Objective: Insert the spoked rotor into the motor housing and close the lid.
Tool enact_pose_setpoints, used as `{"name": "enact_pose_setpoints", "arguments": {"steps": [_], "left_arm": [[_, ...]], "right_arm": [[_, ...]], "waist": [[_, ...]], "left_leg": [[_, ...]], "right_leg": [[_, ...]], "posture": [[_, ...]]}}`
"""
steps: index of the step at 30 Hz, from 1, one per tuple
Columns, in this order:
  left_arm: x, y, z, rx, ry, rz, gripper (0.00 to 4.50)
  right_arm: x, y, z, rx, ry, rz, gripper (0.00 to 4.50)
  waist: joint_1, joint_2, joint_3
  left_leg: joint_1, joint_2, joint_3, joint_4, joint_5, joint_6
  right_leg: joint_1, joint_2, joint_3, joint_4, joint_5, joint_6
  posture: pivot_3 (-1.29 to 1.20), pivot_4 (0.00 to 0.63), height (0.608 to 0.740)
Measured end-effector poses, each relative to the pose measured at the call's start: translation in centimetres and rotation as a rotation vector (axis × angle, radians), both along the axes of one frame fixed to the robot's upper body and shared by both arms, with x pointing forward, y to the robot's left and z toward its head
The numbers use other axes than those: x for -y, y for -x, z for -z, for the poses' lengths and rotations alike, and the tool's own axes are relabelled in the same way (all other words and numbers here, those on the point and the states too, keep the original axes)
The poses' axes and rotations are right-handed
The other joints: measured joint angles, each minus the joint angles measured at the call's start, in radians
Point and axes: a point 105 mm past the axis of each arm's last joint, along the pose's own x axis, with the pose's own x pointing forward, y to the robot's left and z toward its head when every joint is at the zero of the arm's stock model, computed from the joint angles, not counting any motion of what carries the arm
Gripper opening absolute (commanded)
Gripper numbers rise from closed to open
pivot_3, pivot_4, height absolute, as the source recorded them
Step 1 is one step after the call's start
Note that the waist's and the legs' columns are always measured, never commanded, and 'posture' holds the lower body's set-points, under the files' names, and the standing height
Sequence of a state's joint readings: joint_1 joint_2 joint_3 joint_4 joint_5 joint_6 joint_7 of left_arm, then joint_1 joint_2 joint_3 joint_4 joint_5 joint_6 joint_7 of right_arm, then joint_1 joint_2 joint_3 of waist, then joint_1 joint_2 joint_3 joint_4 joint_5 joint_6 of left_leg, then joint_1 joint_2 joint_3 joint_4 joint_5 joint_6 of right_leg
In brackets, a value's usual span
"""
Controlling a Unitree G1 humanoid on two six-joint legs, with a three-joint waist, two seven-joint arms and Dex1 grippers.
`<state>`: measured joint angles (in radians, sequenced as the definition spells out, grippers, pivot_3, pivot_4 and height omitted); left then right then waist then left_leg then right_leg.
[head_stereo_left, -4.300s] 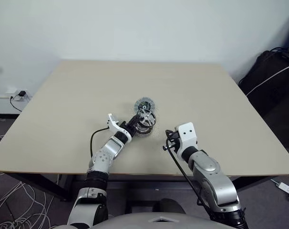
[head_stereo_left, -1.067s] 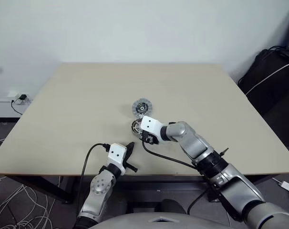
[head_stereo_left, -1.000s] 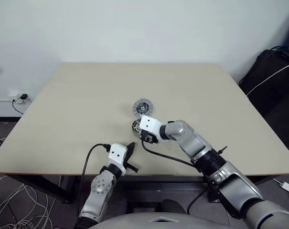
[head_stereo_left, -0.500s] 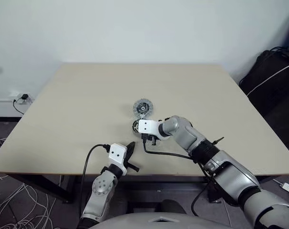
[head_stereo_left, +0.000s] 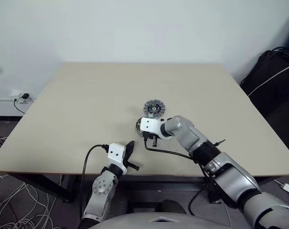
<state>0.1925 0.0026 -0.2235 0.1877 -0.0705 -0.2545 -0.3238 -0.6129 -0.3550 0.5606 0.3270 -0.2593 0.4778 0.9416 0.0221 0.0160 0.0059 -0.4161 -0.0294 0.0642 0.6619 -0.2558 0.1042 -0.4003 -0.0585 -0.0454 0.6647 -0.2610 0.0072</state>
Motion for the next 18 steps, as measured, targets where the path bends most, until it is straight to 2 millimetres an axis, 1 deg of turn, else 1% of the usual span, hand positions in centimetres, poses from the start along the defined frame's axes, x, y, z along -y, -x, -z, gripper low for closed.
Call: {"name": "enact_pose_setpoints", "arguments": {"steps": [4, 9, 11, 14, 18], "left_arm": [[-0.1, 0.0, 0.0, -0.003, 0.009, -0.006, 0.00], [-0.3, -0.1, 0.0, -0.004, 0.010, -0.008, 0.00], [-0.3, -0.1, 0.0, -0.005, 0.011, -0.009, 0.00], [-0.4, -0.1, 0.0, -0.007, 0.013, -0.006, 0.00], [-0.2, -0.1, 0.0, -0.008, 0.013, 0.011, 0.00]], "right_arm": [[1.4, 1.9, -0.6, -0.048, -0.057, 0.078, 0.10], [1.8, 4.5, -0.7, -0.111, -0.118, 0.189, 0.10], [1.6, 5.5, -0.8, -0.137, -0.145, 0.247, 0.10], [0.7, 6.4, -1.1, -0.182, -0.211, 0.370, 0.10], [-0.8, 6.0, -1.8, -0.259, -0.336, 0.579, 0.10]], "waist": [[0.005, 0.000, 0.000], [0.007, 0.000, 0.000], [0.007, 0.000, 0.000], [0.006, 0.000, 0.000], [0.001, 0.000, 0.001]], "left_leg": [[-0.002, 0.000, 0.000, 0.000, -0.001, 0.002], [-0.003, 0.000, 0.000, -0.001, -0.002, 0.003], [-0.003, 0.000, 0.000, 0.000, -0.002, 0.003], [-0.003, 0.000, 0.000, 0.000, -0.002, 0.003], [-0.003, 0.000, 0.000, 0.000, -0.002, 0.002]], "right_leg": [[-0.001, 0.000, 0.000, -0.003, 0.000, 0.000], [-0.002, 0.000, 0.000, -0.003, 0.000, 0.000], [-0.002, 0.000, 0.000, -0.003, 0.000, 0.000], [-0.003, 0.000, 0.000, -0.001, 0.000, 0.000], [-0.004, 0.000, 0.000, 0.001, 0.000, 0.000]], "posture": [[0.00, 0.000, 0.740], [0.00, 0.000, 0.740], [0.00, 0.000, 0.740], [0.00, 0.000, 0.740], [0.00, 0.000, 0.740]]}}
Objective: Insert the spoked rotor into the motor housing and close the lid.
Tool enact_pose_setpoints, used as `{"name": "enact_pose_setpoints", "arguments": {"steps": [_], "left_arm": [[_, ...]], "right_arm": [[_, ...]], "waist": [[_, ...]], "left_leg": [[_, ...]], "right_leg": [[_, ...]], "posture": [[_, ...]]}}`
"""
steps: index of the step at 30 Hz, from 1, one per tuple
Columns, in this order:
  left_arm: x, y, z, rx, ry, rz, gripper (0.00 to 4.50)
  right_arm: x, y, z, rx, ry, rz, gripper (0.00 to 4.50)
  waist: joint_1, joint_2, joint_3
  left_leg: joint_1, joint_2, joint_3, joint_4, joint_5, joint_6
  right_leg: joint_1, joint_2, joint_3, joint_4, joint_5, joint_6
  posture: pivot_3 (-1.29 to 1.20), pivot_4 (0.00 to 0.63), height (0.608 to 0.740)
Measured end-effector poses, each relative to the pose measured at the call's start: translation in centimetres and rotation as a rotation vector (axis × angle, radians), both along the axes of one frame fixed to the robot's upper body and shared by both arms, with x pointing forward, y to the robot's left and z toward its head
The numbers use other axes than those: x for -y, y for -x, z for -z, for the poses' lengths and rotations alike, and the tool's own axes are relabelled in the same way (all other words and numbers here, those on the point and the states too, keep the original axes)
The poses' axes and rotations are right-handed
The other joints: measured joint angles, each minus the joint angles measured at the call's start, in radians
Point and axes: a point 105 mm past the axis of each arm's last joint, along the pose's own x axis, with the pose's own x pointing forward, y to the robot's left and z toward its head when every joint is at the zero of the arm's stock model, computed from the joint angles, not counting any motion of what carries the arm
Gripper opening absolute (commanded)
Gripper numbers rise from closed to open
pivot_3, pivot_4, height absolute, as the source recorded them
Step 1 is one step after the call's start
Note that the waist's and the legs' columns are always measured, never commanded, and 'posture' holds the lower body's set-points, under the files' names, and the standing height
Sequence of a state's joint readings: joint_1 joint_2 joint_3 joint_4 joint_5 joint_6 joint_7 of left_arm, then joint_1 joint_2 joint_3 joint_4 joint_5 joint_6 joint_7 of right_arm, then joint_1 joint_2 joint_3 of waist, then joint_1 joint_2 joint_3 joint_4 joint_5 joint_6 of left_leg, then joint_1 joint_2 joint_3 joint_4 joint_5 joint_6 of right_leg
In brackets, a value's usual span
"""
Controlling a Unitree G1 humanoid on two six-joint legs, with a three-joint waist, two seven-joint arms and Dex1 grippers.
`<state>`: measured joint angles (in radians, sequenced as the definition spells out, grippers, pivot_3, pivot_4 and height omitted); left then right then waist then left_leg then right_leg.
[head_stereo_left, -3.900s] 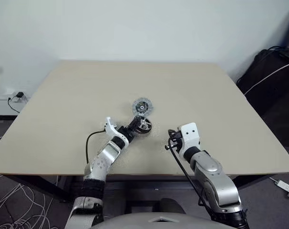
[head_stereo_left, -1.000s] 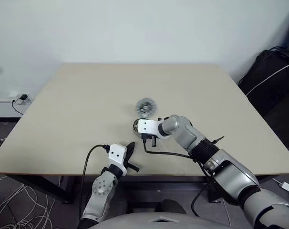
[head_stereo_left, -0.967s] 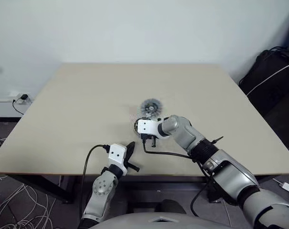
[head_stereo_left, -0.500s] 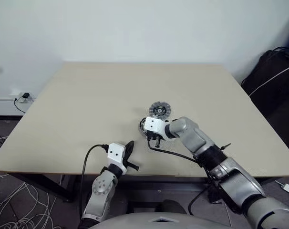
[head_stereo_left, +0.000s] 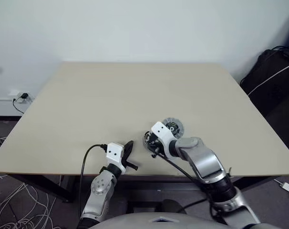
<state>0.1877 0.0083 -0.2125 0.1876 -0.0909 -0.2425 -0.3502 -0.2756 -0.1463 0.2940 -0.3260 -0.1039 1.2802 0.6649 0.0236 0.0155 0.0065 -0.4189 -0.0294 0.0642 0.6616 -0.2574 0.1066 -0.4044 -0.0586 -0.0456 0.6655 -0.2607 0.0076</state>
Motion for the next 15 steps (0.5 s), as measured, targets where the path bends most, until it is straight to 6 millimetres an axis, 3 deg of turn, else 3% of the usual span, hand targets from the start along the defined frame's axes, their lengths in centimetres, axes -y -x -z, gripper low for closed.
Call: {"name": "enact_pose_setpoints", "arguments": {"steps": [3, 7, 15], "left_arm": [[0.1, 0.0, 0.0, -0.001, 0.002, 0.004, 0.00], [0.1, 0.0, 0.1, -0.009, 0.006, 0.012, 0.00], [0.1, 0.0, 0.1, -0.011, 0.011, 0.010, 0.00]], "right_arm": [[-0.9, -1.1, -1.3, -0.059, -0.095, 0.179, 0.10], [-1.8, -2.1, -2.9, -0.045, -0.133, 0.243, 0.01], [-1.1, -3.2, -1.2, -0.024, -0.059, 0.295, 0.01]], "waist": [[-0.004, 0.000, 0.000], [-0.006, 0.000, 0.000], [-0.016, 0.000, 0.000]], "left_leg": [[-0.001, -0.001, 0.000, 0.000, 0.000, -0.001], [-0.001, -0.002, 0.000, 0.000, 0.000, -0.001], [-0.001, -0.003, 0.000, -0.001, 0.000, 0.000]], "right_leg": [[-0.002, 0.000, 0.000, 0.002, 0.000, 0.001], [-0.002, -0.001, 0.000, 0.001, 0.000, 0.001], [-0.003, -0.001, 0.002, 0.001, 0.000, 0.001]], "posture": [[0.00, 0.000, 0.740], [0.00, 0.000, 0.740], [0.00, 0.000, 0.740]]}}
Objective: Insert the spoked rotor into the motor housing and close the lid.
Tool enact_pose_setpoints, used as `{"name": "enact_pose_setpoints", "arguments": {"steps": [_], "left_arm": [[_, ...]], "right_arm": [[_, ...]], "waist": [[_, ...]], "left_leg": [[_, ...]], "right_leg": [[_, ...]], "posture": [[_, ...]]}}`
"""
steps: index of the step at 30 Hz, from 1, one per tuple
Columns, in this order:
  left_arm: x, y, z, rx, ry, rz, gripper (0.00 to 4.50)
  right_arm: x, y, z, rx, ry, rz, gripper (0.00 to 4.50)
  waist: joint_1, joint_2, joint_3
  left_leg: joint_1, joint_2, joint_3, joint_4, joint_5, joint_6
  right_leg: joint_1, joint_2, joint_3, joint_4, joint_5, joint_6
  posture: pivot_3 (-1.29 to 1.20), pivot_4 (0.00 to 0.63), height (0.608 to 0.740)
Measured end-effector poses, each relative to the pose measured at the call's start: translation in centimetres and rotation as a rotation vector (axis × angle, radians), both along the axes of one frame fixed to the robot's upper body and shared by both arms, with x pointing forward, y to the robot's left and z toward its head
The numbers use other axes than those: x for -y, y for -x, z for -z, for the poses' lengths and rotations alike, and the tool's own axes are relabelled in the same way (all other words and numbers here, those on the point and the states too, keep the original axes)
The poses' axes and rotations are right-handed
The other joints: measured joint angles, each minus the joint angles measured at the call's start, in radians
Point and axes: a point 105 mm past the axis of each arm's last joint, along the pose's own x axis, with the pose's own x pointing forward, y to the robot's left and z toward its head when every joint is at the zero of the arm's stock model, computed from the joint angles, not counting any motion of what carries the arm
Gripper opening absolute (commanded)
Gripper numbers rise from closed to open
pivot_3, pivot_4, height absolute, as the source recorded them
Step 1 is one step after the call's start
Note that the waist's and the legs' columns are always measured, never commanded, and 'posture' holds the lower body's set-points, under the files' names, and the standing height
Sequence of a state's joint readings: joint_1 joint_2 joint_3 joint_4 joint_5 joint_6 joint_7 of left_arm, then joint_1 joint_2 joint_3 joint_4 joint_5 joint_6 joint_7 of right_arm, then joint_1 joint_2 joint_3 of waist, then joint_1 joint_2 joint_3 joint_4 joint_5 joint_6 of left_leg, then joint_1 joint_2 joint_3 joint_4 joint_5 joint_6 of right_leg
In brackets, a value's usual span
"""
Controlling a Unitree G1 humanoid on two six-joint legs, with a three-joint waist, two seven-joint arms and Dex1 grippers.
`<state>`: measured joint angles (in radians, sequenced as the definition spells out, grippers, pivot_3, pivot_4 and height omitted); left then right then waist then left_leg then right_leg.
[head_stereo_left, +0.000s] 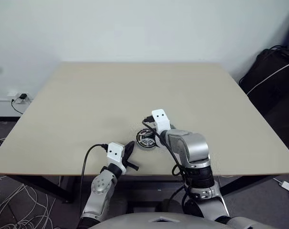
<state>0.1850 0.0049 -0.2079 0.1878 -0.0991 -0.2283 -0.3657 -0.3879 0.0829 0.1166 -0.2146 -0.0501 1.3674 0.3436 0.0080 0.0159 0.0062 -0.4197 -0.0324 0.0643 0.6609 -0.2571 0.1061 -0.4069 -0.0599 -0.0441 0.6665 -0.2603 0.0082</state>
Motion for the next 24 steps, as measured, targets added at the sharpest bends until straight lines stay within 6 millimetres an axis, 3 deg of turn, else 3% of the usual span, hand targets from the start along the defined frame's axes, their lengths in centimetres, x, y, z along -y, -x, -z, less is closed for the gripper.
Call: {"name": "enact_pose_setpoints", "arguments": {"steps": [1, 7, 11, 13, 15, 19, 21, 24], "left_arm": [[0.0, 0.0, 0.0, 0.000, 0.000, -0.001, 0.00], [-0.1, 0.0, 0.1, -0.003, 0.000, -0.002, 0.00], [-0.1, 0.1, 0.2, -0.007, -0.002, -0.001, 0.00], [-0.1, 0.2, 0.2, -0.009, -0.003, 0.000, 0.00], [-0.2, 0.3, 0.3, -0.013, -0.004, 0.000, 0.00], [-0.3, 0.3, 0.4, -0.017, -0.008, 0.002, 0.00], [-0.3, 0.3, 0.4, -0.015, -0.010, 0.004, 0.00], [-0.5, 0.3, 0.4, -0.018, -0.018, 0.008, 0.00]], "right_arm": [[-0.3, -0.1, -0.2, 0.011, -0.019, -0.012, 0.01], [-2.4, -0.9, -3.9, 0.209, -0.160, -0.102, 1.85], [-1.3, -2.3, -7.8, 0.495, -0.118, -0.091, 3.21], [1.3, -3.5, -8.9, 0.652, 0.042, -0.021, 3.86], [5.5, -4.2, -8.3, 0.734, 0.247, 0.091, 4.48], [12.0, -3.4, -5.0, 0.672, 0.467, 0.292, 4.48], [14.2, -2.4, -3.7, 0.629, 0.526, 0.357, 4.48], [15.8, -0.8, -1.7, 0.556, 0.574, 0.380, 4.48]], "waist": [[-0.003, 0.000, 0.000], [-0.013, 0.000, 0.000], [-0.012, 0.000, 0.000], [-0.010, -0.001, 0.000], [-0.004, -0.003, -0.001], [-0.004, -0.002, -0.001], [-0.003, -0.002, -0.001], [-0.005, -0.001, -0.001]], "left_leg": [[0.000, 0.000, 0.000, 0.000, 0.000, 0.000], [0.000, 0.000, 0.000, 0.000, 0.000, 0.000], [0.000, 0.000, 0.000, 0.000, 0.000, 0.000], [0.000, -0.001, 0.000, 0.001, 0.000, 0.000], [0.000, -0.001, 0.000, 0.001, 0.000, 0.000], [0.000, 0.000, 0.000, 0.000, 0.000, -0.001], [0.000, 0.000, 0.000, 0.000, 0.001, 0.000], [0.001, 0.001, 0.000, 0.001, 0.000, 0.000]], "right_leg": [[0.000, 0.000, 0.000, 0.000, 0.000, 0.000], [0.000, 0.000, 0.000, 0.000, 0.000, 0.000], [0.000, 0.000, 0.000, -0.001, 0.000, 0.001], [0.001, -0.001, 0.000, -0.001, 0.000, 0.001], [0.001, -0.001, 0.000, -0.002, 0.000, 0.001], [0.001, 0.000, 0.000, -0.002, 0.000, 0.001], [0.001, 0.000, 0.000, -0.001, 0.000, 0.001], [0.002, 0.001, 0.000, 0.000, 0.000, 0.001]], "posture": [[0.00, 0.000, 0.740], [0.00, 0.000, 0.740], [0.00, 0.000, 0.740], [0.00, 0.000, 0.740], [0.00, 0.000, 0.740], [0.00, 0.000, 0.740], [0.00, 0.000, 0.740], [0.00, 0.000, 0.740]]}}
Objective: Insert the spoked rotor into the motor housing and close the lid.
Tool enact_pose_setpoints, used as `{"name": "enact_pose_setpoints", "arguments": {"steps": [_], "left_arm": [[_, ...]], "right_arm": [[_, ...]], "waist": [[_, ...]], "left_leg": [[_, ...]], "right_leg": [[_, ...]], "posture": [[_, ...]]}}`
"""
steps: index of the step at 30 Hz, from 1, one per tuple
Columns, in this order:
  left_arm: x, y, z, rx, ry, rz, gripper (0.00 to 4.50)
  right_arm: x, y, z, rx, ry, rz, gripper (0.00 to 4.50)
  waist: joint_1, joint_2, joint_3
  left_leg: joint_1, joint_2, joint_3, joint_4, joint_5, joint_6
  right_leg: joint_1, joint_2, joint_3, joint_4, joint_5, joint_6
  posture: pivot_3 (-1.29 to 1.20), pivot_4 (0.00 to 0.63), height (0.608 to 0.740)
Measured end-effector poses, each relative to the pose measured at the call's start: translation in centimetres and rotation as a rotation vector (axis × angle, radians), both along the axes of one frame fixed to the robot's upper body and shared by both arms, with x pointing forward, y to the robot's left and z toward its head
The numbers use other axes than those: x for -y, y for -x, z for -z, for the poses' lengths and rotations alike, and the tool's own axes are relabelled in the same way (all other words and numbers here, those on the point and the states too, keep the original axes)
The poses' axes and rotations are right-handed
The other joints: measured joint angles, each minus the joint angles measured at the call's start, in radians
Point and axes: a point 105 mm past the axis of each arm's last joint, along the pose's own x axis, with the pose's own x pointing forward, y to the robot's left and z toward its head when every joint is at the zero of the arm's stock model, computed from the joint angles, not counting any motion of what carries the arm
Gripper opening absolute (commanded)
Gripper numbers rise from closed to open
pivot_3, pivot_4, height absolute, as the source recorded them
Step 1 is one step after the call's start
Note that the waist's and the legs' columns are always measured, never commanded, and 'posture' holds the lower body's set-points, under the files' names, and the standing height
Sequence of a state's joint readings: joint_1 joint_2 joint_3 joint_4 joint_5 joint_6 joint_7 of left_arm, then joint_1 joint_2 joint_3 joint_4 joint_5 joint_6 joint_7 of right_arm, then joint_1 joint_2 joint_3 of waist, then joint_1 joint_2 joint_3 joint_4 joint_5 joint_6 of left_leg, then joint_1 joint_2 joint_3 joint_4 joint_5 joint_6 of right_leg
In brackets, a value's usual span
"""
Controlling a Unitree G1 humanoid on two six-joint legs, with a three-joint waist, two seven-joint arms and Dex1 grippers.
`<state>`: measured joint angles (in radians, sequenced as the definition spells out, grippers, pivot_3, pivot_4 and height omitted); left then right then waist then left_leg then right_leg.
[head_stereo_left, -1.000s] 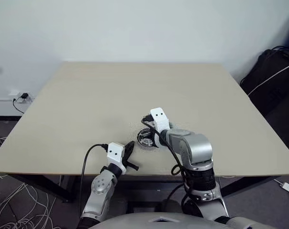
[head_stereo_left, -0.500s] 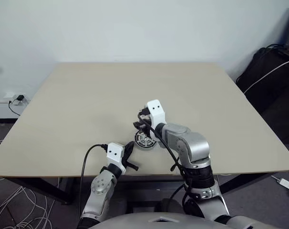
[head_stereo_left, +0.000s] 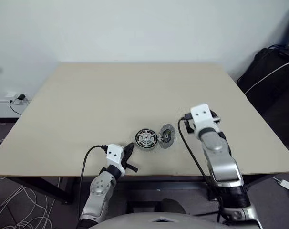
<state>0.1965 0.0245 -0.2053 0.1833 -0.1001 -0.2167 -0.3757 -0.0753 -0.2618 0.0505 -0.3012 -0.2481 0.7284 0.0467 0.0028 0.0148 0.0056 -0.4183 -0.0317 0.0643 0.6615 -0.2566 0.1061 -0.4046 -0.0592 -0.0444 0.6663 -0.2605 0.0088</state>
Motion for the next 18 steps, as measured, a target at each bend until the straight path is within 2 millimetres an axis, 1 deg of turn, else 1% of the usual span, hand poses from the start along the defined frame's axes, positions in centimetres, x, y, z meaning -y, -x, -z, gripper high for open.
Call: {"name": "enact_pose_setpoints", "arguments": {"steps": [1, 3, 5, 7, 10, 11, 14, 15, 18], "left_arm": [[0.0, 0.0, 0.0, -0.002, -0.001, 0.001, 0.00], [0.0, 0.0, 0.1, -0.009, -0.005, 0.009, 0.00], [-0.1, 0.1, 0.2, -0.012, -0.008, 0.016, 0.00], [-0.1, 0.1, 0.2, -0.014, -0.011, 0.023, 0.00], [-0.1, 0.0, 0.3, -0.018, -0.014, 0.027, 0.00], [-0.1, 0.0, 0.2, -0.019, -0.014, 0.028, 0.00], [-0.2, 0.0, 0.2, -0.019, -0.012, 0.027, 0.00], [-0.2, -0.1, 0.2, -0.018, -0.012, 0.026, 0.00], [-0.3, -0.2, -0.2, -0.007, -0.013, 0.025, 0.00]], "right_arm": [[0.1, 0.5, 0.5, -0.021, -0.002, -0.002, 4.30], [-0.6, 1.7, 1.6, -0.086, -0.018, -0.045, 3.86], [-2.0, 2.9, 2.7, -0.152, -0.078, -0.106, 3.19], [-3.6, 3.5, 3.1, -0.186, -0.149, -0.166, 2.53], [-5.9, 3.9, 2.7, -0.195, -0.245, -0.262, 1.56], [-6.5, 3.9, 2.5, -0.191, -0.270, -0.281, 1.18], [-7.6, 3.8, 2.1, -0.178, -0.319, -0.324, 0.27], [-8.0, 3.6, 1.8, -0.170, -0.341, -0.343, 0.03], [-9.5, 3.2, 0.8, -0.149, -0.399, -0.411, 0.03]], "waist": [[0.000, 0.000, 0.000], [0.001, 0.001, 0.001], [0.000, 0.000, 0.001], [0.000, 0.000, 0.002], [0.001, -0.001, 0.002], [0.002, -0.001, 0.003], [0.004, -0.002, 0.003], [0.004, -0.003, 0.004], [0.003, -0.004, 0.005]], "left_leg": [[0.001, 0.000, 0.000, 0.000, 0.000, 0.000], [0.004, 0.001, 0.000, 0.000, 0.000, 0.001], [0.005, 0.001, 0.000, 0.001, 0.000, 0.001], [0.005, 0.001, 0.000, 0.002, 0.000, 0.002], [0.005, 0.001, 0.000, 0.003, 0.000, 0.003], [0.005, 0.001, 0.000, 0.003, 0.000, 0.003], [0.005, 0.000, 0.000, 0.004, 0.000, 0.003], [0.005, 0.000, 0.000, 0.004, 0.000, 0.003], [0.005, 0.000, 0.000, 0.003, 0.000, 0.003]], "right_leg": [[0.001, 0.000, 0.000, 0.000, 0.000, 0.000], [0.005, 0.000, -0.001, 0.000, 0.000, 0.000], [0.006, 0.000, -0.001, 0.000, 0.000, 0.001], [0.007, 0.000, -0.001, 0.000, 0.000, 0.002], [0.008, 0.000, -0.001, -0.001, 0.002, 0.004], [0.008, 0.000, -0.001, -0.002, 0.002, 0.005], [0.008, -0.001, -0.001, -0.003, 0.002, 0.006], [0.008, -0.001, -0.001, -0.003, 0.002, 0.006], [0.008, 0.000, -0.001, -0.004, 0.002, 0.005]], "posture": [[0.00, 0.000, 0.740], [0.00, 0.000, 0.740], [0.00, 0.000, 0.740], [0.00, 0.000, 0.740], [0.00, 0.000, 0.740], [0.00, 0.000, 0.740], [0.00, 0.000, 0.740], [0.00, 0.000, 0.740], [0.00, 0.000, 0.740]]}}
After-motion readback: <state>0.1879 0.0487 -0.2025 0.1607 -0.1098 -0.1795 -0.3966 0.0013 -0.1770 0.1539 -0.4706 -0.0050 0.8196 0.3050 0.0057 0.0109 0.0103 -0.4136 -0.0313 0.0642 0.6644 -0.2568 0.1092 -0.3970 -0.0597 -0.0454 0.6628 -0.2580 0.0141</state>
